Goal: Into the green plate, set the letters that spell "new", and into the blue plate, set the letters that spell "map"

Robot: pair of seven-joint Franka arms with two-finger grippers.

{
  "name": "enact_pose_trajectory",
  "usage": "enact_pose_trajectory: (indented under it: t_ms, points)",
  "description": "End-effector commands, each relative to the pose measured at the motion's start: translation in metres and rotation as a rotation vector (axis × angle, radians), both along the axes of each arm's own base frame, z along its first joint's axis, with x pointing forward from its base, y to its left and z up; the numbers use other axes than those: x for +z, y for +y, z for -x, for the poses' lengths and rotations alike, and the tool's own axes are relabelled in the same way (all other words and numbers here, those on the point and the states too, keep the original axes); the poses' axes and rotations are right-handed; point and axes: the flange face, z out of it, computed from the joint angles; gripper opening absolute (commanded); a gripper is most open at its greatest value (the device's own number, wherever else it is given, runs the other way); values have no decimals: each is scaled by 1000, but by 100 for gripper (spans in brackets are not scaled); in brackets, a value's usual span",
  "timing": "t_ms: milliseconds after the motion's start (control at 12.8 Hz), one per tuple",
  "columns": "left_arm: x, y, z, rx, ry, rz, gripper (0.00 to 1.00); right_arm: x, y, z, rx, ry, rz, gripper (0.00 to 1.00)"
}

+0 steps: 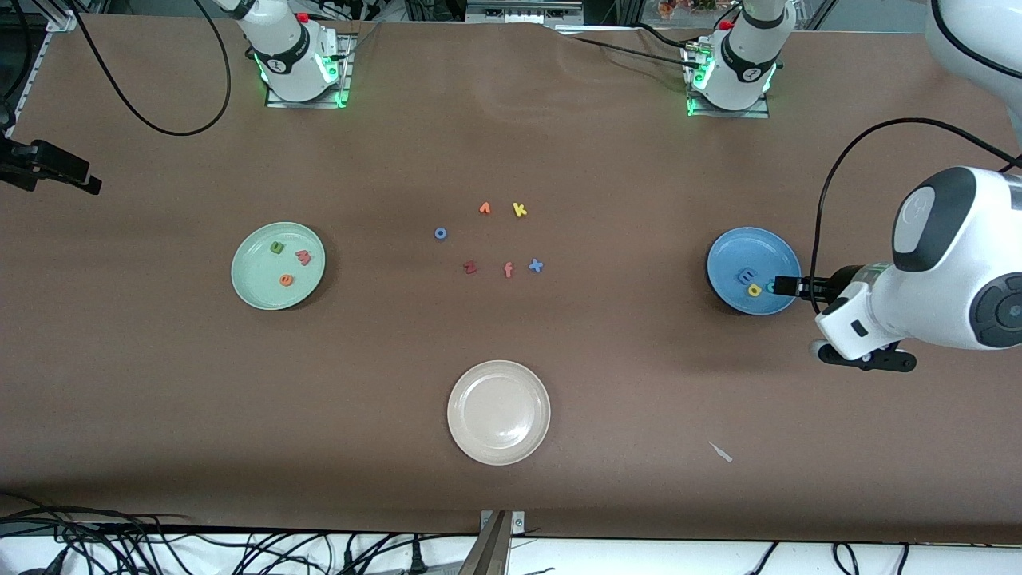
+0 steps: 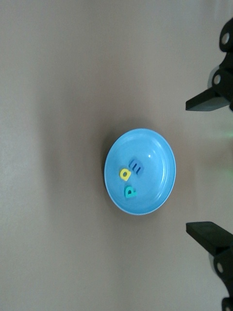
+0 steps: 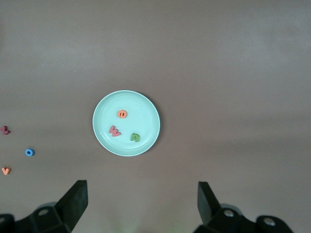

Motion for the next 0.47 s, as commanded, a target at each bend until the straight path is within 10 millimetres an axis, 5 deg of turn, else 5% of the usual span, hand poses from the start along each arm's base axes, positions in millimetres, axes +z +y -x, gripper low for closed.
enact_pose_trajectory:
  t_ms: [0, 390]
  points:
    - [24, 8, 7, -10, -49, 62, 99, 5, 0, -1, 3, -6, -16, 100]
    - [31, 5, 35, -5, -234, 58, 99, 5, -1, -1, 1, -6, -16, 100]
